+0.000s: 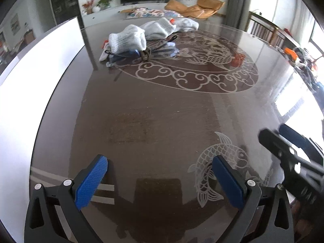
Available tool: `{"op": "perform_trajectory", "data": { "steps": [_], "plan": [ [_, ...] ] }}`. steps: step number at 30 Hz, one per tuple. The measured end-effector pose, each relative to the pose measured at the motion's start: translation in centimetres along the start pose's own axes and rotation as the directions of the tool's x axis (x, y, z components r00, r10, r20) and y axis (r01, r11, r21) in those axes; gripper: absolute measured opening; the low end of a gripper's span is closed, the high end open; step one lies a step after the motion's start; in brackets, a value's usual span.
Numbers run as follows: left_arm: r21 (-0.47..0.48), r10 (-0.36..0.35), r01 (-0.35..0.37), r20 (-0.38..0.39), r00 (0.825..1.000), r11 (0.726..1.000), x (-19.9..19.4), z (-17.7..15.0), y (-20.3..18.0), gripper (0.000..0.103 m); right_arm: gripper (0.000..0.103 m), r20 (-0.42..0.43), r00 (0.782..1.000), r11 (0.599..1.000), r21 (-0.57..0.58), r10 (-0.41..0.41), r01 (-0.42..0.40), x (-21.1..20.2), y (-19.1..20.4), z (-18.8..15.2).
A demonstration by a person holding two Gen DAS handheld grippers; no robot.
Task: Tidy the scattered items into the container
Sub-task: 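Grasp a white orange-cuffed glove with the right tool and lift it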
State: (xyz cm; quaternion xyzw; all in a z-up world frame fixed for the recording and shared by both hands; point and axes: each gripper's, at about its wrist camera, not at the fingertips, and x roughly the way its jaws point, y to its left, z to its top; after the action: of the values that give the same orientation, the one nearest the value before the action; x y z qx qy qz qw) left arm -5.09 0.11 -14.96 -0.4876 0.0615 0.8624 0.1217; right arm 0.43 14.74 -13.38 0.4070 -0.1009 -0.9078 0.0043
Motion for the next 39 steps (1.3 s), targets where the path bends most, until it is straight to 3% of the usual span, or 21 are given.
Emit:
{"op": "perform_trajectory", "data": {
  "steps": [5, 9, 15, 19, 22, 24, 26, 30, 35, 39],
  "plan": [
    [0.016, 0.001, -0.001, -0.01, 1.0, 1.0, 0.8, 1.2, -0.1, 0.103, 0.071, 0.0, 0.996, 0.996, -0.009, 0.086, -0.086, 2.3, 0.3, 5.5],
    [0.022, -0.003, 0.003, -0.021, 1.0, 1.0, 1.2, 1.8, -0.2, 0.103, 0.071, 0.009, 0.99, 0.989, -0.05, 0.142, -0.142, 6.5, 0.6, 14.8],
    [0.024, -0.003, 0.004, -0.013, 1.0, 1.0, 1.1, 1.8, -0.2, 0.103, 0.071, 0.03, 1.0, 0.984, -0.18, -0.006, 0.012, 14.9, 2.2, 28.8],
    [0.027, -0.005, 0.006, -0.007, 1.0, 1.0, 1.1, 1.7, -0.2, 0.103, 0.071, -0.039, 0.999, 0.966, -0.258, -0.022, 0.012, 20.7, 5.0, 32.6],
    [0.038, -0.013, 0.013, 0.001, 1.0, 0.999, 1.0, 1.5, -0.2, 0.103, 0.07, -0.137, 0.99, 0.936, -0.353, -0.033, -0.018, 24.7, 7.1, 31.7],
    [0.044, -0.017, 0.016, 0.003, 1.0, 0.999, 0.9, 1.4, -0.2, 0.103, 0.07, -0.218, 0.973, 0.915, -0.404, -0.076, -0.019, 26.6, 7.5, 30.4],
    [0.047, -0.019, 0.018, 0.005, 1.0, 0.999, 0.8, 1.3, -0.1, 0.103, 0.071, -0.246, 0.96, 0.898, -0.439, -0.131, 0.01, 26.5, 6.8, 28.8],
    [0.046, -0.017, 0.017, 0.004, 1.0, 0.999, 0.8, 1.3, -0.1, 0.103, 0.071, -0.32, 0.94, 0.938, -0.347, -0.119, 0.001, 22.4, 3.0, 25.9],
    [0.037, -0.011, 0.012, -0.008, 1.0, 0.999, 0.6, 1.0, -0.1, 0.103, 0.071, -0.387, 0.915, 0.944, -0.33, -0.112, -0.024, 15.0, -0.2, 18.7],
    [0.032, -0.008, 0.008, -0.011, 1.0, 0.999, 0.4, 0.7, 0.1, 0.103, 0.071, -0.417, 0.909, 0.972, -0.213, -0.003, -0.095, 8.7, -2.1, 13.2]
  ]
}}
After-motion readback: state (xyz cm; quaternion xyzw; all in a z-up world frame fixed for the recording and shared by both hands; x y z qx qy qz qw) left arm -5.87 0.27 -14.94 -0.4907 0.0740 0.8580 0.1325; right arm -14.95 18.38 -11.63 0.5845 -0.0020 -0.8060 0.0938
